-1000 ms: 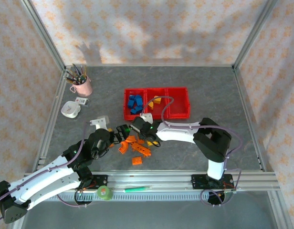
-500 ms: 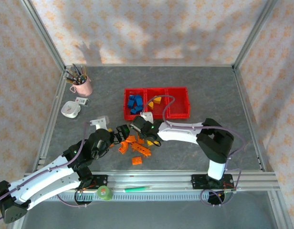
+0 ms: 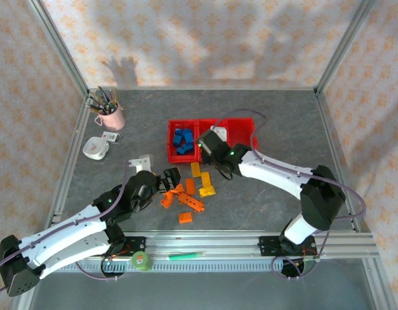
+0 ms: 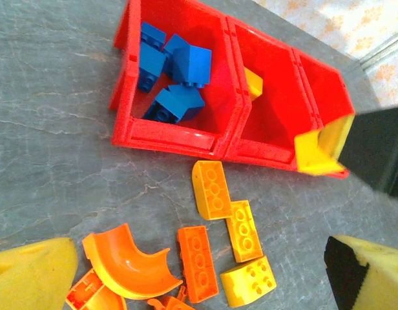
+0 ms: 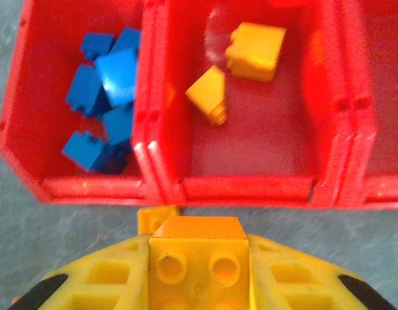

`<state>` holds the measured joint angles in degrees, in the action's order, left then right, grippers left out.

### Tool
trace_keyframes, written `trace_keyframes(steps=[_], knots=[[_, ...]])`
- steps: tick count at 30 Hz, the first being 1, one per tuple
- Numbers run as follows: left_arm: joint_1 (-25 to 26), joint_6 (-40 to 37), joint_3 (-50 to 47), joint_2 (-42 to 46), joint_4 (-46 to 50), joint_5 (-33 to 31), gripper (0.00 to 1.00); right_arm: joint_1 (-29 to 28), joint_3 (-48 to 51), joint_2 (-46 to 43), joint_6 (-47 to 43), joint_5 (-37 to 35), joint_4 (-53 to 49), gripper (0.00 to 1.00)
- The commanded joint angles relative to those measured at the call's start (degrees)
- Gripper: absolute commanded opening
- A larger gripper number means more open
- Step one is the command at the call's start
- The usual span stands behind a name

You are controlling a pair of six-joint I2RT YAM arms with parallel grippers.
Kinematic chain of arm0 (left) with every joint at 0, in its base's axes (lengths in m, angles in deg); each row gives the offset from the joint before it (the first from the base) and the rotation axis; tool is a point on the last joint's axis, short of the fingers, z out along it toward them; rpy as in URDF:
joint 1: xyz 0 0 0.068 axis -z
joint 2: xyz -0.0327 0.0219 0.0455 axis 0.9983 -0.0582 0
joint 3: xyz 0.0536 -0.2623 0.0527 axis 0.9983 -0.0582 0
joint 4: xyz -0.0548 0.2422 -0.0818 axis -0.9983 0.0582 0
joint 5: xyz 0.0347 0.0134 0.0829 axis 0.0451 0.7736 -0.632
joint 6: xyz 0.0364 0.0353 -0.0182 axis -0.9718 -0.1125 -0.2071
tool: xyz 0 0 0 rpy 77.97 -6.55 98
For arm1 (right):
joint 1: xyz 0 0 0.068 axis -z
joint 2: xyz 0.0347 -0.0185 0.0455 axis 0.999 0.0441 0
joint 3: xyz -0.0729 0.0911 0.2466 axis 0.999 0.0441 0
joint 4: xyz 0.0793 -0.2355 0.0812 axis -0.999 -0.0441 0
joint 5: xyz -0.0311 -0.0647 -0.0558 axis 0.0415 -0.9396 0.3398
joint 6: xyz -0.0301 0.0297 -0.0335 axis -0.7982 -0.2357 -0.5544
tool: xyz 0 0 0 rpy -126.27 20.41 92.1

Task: Sort the legos into containers by color
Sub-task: Place the lego in the container.

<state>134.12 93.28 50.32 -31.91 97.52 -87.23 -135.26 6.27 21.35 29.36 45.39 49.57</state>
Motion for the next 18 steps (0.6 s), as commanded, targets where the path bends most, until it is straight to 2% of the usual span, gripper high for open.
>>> trace_keyframes(steps=[1,6,14,18], knots=[[-0.7,-2.2,2.7,-2.3,-4.3,1.2,0.99,3.0,-3.3,0.8,-3.5,-0.5,-0.5,0.32],[-1.1,-3.4,4.3,-6.9,-7.9,2.7,0.99,7.4,-7.2,6.5,-5.8,0.8,1.5,0.32],[-2.7,-3.2,5.3,-12.2,-13.3,3.8,0.99,10.8,-13.6,16.4,-8.4,1.1,3.4,0.33],[-3.4,-2.9,5.3,-12.9,-14.8,3.6,0.99,11.5,-15.6,20.1,-8.5,1.0,2.8,0.38]])
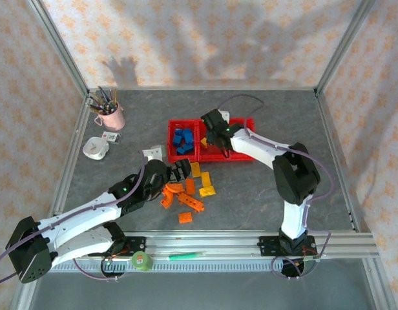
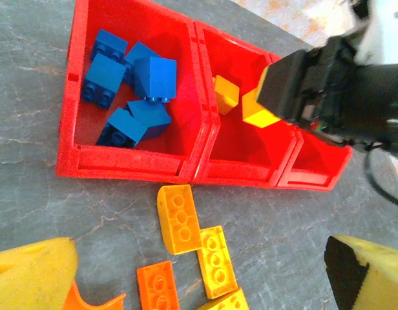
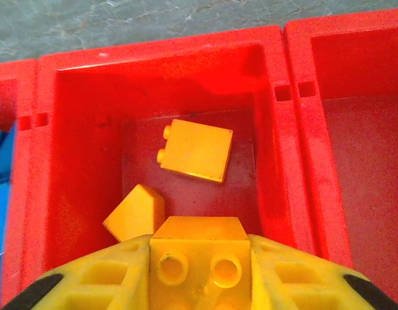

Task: Sort the legos into containers by color
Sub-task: Place the lego in the container.

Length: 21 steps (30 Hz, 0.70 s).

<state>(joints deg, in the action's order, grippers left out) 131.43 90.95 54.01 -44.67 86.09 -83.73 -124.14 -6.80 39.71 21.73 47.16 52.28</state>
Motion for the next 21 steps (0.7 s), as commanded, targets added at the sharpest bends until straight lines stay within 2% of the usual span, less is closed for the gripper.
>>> trace_keyframes(steps=[1,6,15,21], knots=[[-0.9,-0.5,1.5,-0.1,-3.6,0.0,0.99,0.4,-2.7,2.2,-1.0,-0.7,0.1,0.42],[-1.5,-0.6,1.2,0.3,-4.5,0.9,0.99,0.4,-2.7,1.0,-1.2,-0.2,0.3,0.52],[-1.9,-0.9,1.0,2.3,-2.6,2.6,0.99,-0.2,2.7,-6.9,-0.2,3.5,0.7,0.55],[-1.9,-0.9,-0.5,5.5,0.4,2.6,0.99,-3.1,8.8,-12.8,2.0,3.4,1.0,0.59]])
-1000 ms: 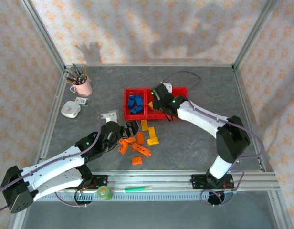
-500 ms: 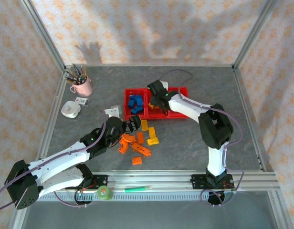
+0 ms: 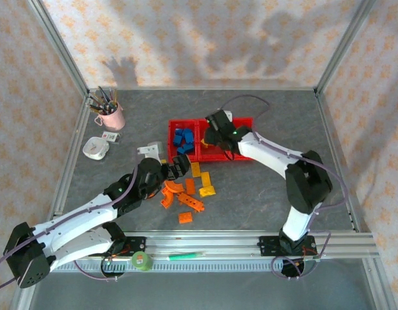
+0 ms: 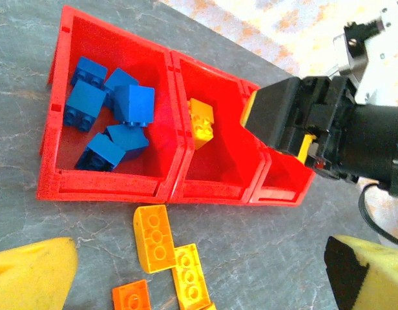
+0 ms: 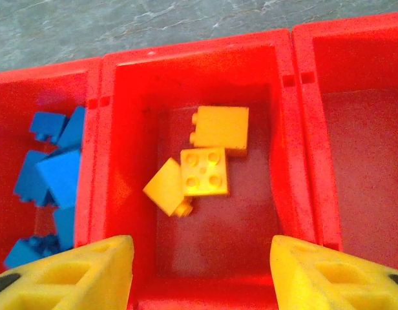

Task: Sort the legos into containers by color
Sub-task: Pick up the lego from the center of the table.

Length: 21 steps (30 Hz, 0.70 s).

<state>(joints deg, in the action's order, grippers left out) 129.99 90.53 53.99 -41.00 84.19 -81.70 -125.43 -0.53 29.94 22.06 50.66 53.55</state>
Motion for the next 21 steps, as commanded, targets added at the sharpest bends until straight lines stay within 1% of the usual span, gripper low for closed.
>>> trace_keyframes(steps=[1,7,11,16,21], knots=[[-0.5,-0.2,-0.8,2.4,2.7,0.5,0.99,-2.5,3.6,-3.9,2.0,-0.1,-0.2,0.59],[-0.5,0.6,-3.1,6.0,5.4,-0.2,0.99,-7.8,8.1,-6.3,4.7,-0.9,0.3,0.62],[-0.5,1.3,-4.3,8.0,7.0,-1.0,0.99,-11.8,9.3,-6.0,6.0,-3.7,0.3,0.65],[-0.6,2.0,-4.9,9.8,9.0,-1.9,0.99,-15.0,9.2,-2.8,7.0,-4.7,0.7,0.68],[-0.5,2.6,-5.7,11.5,10.1,-3.2,0.99,-16.3,7.4,1.0,7.5,-4.6,2.1,0.70]])
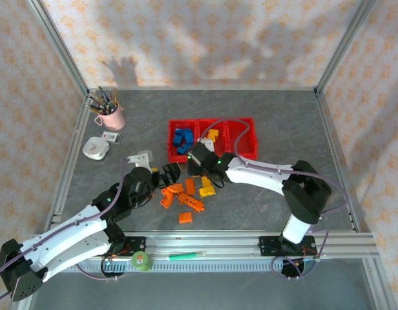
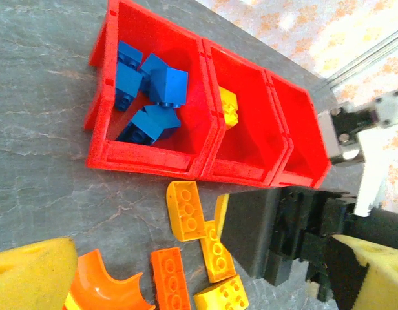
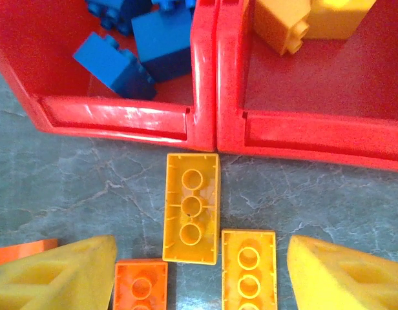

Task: Sort the legos into containers by color
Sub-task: Pick up the lego from the center of the table.

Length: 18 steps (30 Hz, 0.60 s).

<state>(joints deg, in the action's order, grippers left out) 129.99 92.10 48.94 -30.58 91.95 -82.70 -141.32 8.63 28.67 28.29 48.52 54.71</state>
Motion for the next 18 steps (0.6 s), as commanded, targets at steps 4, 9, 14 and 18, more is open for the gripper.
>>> trace_keyframes(steps=[4,9,14,18], knots=[[-0.5,1.3,-0.4,1.6,3.3,-2.6,0.99,-0.6,-4.1,6.1,1.2,-3.2,0.7,0.71],[-0.7,1.2,-0.3,1.8,3.8,-3.1,0.99,-0.6,-6.3,9.6,0.6,-3.3,1.3,0.69],[-0.6,1.3,-0.5,1.7,3.4,-3.1,0.99,-0.6,-8.3,12.4,0.1,-3.0,1.3,0.62],[-0.7,1.2,-0.5,1.8,3.5,-3.1,0.99,-0.6,-9.4,14.1,0.1,-3.7,0.6,0.59]])
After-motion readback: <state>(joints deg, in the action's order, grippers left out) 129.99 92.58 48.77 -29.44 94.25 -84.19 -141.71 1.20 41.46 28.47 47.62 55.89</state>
